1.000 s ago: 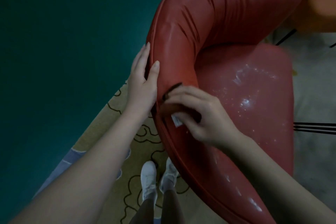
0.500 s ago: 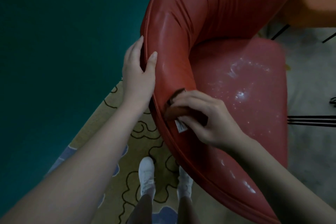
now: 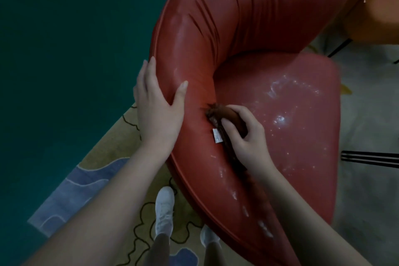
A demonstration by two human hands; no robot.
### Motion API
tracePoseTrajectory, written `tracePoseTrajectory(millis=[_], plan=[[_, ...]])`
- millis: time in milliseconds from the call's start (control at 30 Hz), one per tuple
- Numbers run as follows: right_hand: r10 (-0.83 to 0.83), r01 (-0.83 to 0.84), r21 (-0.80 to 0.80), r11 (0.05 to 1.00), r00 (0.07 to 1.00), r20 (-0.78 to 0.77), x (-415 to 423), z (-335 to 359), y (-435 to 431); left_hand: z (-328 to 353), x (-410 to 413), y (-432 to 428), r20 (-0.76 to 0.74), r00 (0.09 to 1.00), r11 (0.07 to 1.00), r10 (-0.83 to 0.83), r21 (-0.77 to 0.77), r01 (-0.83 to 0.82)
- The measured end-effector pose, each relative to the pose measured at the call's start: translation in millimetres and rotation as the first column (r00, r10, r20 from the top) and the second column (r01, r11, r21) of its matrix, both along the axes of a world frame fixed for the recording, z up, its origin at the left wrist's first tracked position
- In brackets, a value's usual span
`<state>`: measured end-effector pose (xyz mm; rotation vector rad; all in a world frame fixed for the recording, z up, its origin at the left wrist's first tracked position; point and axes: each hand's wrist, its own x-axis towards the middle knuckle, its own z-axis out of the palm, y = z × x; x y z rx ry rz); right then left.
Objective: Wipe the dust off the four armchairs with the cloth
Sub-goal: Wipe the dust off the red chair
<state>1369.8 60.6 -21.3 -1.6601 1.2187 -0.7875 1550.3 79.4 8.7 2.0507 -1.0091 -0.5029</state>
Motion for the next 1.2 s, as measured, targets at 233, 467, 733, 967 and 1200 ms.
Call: tracePoseTrajectory(millis=[233,467,733,967,1200], plan=[[0.017,-0.029,0.202,0.979,0.998,0.061,-16.8,-41.8,-12.6,-0.9,-3.1,0.0,0.122,0.993,0.998,0.001,0.061,-0.008],[0.096,-0.117,0.354,0.928,0.992,0.077,-23.6,-93.6,-18.6,-0.5,-5.3,-1.9,0.175,0.983,0.993,0.045,0.097,-0.063],[0.231,-0.226,0.455,0.861,0.972,0.045,-21.8,-150.4,-22.8,3.2,-9.0,-3.4,0.199,0.976,0.990,0.087,0.095,-0.107],[0.269,-0.202,0.529,0.824,0.962,-0.052,-25.4,-216.0,-9.8,4.7,-10.7,-3.4,0.182,0.976,0.987,0.121,0.087,-0.139],[0.319,-0.234,0.557,0.797,0.946,-0.057,-33.3,-239.8,0.5,4.3,-10.4,-2.9,0.158,0.978,0.987,0.137,0.065,-0.149]])
